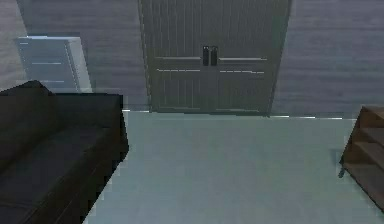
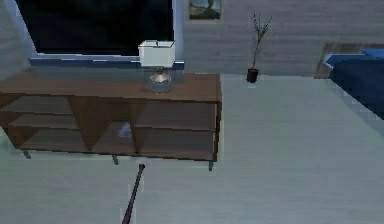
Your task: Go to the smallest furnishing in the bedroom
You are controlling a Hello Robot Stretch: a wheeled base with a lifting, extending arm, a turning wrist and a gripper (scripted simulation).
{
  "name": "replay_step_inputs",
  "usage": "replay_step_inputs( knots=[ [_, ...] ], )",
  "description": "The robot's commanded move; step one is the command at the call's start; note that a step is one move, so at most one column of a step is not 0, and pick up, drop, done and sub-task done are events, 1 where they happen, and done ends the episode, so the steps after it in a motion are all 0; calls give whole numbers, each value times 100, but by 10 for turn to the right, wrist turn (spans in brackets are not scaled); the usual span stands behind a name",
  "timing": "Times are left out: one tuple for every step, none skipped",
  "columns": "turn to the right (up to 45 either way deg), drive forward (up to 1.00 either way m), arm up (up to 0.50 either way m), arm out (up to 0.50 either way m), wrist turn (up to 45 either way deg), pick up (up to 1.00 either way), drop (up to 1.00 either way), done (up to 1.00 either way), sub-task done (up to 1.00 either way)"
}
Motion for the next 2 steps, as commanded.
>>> replay_step_inputs(
  knots=[
    [0,30,0,0,0,0,0,0,0],
    [-90,0,0,0,0,0,0,0,0]
  ],
)
